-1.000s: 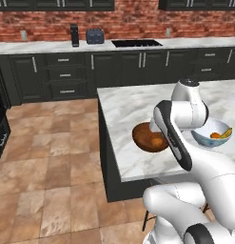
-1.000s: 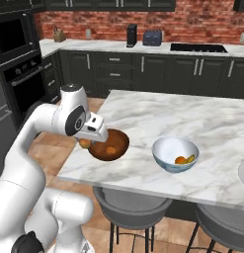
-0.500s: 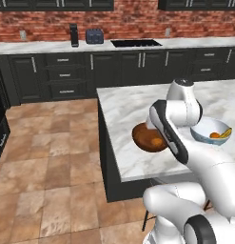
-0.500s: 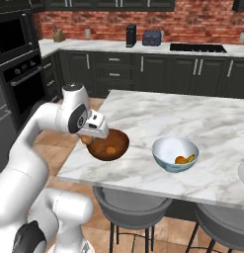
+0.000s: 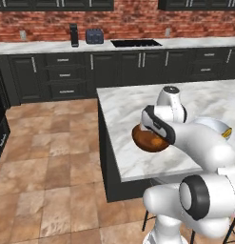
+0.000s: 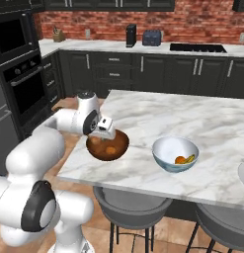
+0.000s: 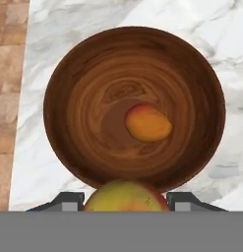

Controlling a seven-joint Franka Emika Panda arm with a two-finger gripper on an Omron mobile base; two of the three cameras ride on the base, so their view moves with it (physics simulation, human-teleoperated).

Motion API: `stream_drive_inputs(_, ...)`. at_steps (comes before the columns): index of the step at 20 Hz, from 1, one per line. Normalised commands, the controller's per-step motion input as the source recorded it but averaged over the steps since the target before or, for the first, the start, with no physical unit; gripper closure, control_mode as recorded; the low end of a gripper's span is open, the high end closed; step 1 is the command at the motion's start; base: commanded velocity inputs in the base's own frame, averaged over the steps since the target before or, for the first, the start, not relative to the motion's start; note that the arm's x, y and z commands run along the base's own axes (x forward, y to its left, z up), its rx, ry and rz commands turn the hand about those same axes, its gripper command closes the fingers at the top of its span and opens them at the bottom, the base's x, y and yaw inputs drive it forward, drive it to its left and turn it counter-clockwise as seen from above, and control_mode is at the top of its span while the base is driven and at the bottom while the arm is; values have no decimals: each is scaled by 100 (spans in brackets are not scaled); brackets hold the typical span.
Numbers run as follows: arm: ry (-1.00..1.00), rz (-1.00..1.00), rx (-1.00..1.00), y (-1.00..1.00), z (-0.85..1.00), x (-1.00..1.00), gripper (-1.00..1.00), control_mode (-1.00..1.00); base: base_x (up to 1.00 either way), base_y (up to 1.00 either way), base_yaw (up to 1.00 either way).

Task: Take the fruits from the plate on the dining counter and place two fruits in each bowl.

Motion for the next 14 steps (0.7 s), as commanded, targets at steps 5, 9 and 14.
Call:
stream_drive_inputs(5,0,0,0,-7,-53,34,100,-100,0,0,0)
stream_drive_inputs(9,2,0,0,-1,-44,19,100,-100,0,0,0)
stream_drive_inputs(14,2,0,0,0,-11,11,100,-100,0,0,0)
